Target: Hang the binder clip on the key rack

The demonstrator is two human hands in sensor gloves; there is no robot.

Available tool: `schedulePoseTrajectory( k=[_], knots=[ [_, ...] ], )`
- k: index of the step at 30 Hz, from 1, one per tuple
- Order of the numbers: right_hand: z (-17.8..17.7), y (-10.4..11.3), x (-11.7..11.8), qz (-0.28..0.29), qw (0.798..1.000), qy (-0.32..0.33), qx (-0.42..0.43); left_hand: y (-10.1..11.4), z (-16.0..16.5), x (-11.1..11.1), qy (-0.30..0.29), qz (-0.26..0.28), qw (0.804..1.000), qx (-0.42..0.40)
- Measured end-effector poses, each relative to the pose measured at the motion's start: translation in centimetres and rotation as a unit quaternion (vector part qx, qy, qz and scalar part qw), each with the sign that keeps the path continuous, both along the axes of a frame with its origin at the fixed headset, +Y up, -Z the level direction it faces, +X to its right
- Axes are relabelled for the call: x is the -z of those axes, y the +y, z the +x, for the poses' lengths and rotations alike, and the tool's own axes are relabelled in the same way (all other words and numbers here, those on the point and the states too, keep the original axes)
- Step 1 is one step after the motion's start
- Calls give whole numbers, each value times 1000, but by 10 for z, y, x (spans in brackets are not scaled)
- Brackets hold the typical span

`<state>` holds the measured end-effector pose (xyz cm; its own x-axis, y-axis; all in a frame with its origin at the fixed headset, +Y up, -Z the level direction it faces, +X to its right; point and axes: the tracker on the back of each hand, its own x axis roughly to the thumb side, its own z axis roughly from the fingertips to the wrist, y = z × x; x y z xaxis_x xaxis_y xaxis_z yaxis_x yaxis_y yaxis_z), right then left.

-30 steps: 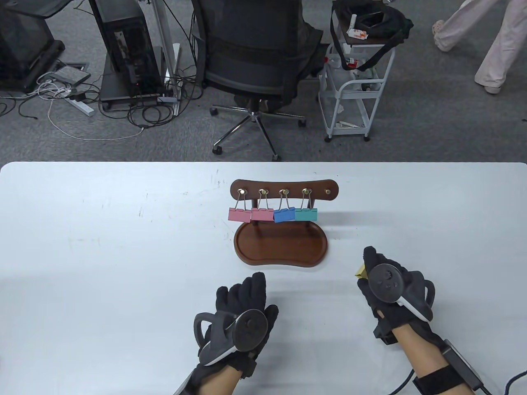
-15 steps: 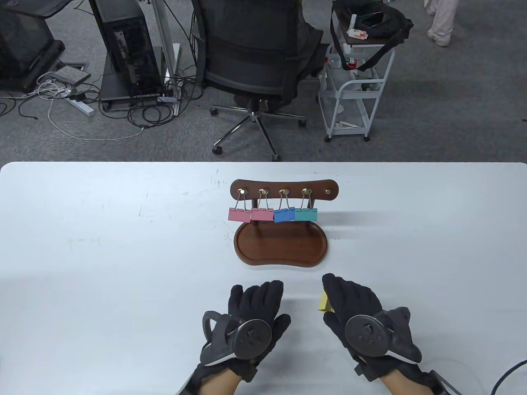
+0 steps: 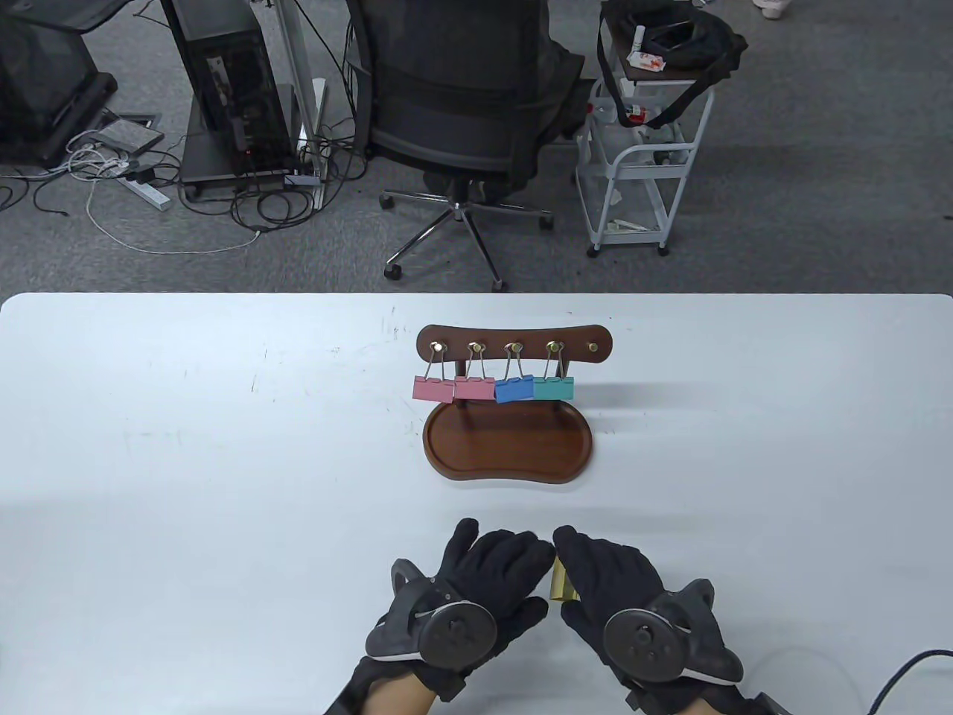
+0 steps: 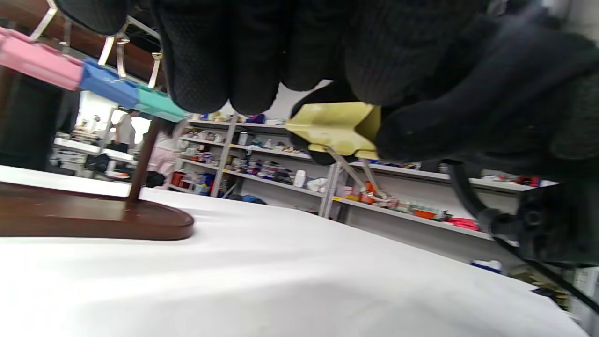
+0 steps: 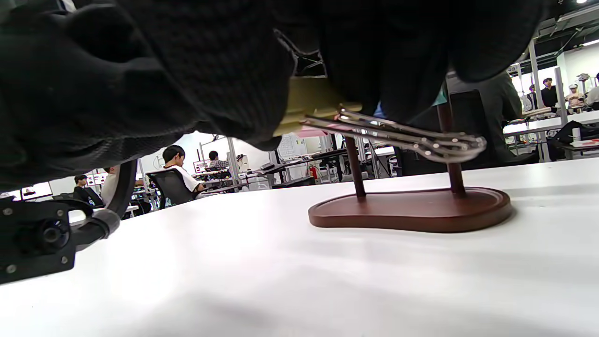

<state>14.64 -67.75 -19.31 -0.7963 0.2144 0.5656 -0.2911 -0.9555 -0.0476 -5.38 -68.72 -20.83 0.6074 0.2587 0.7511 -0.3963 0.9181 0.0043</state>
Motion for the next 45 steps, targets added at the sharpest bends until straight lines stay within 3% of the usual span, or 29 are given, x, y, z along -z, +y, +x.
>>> schedulePoseTrajectory(
  k=[7,27,40,45],
  knots=[
    [1,-1,-1,-4,1000,6,16,0,8,-5,-35,6,999,3],
    [0,7,-10,3,998,57,9,1,9,-6,-36,22,999,-16],
    [8,14,-14,-9,998,54,27,2,5,-5,-39,7,997,-62],
    [25,24,-6,-7,996,22,84,4,-3,-3,-14,19,997,-74]
  ],
)
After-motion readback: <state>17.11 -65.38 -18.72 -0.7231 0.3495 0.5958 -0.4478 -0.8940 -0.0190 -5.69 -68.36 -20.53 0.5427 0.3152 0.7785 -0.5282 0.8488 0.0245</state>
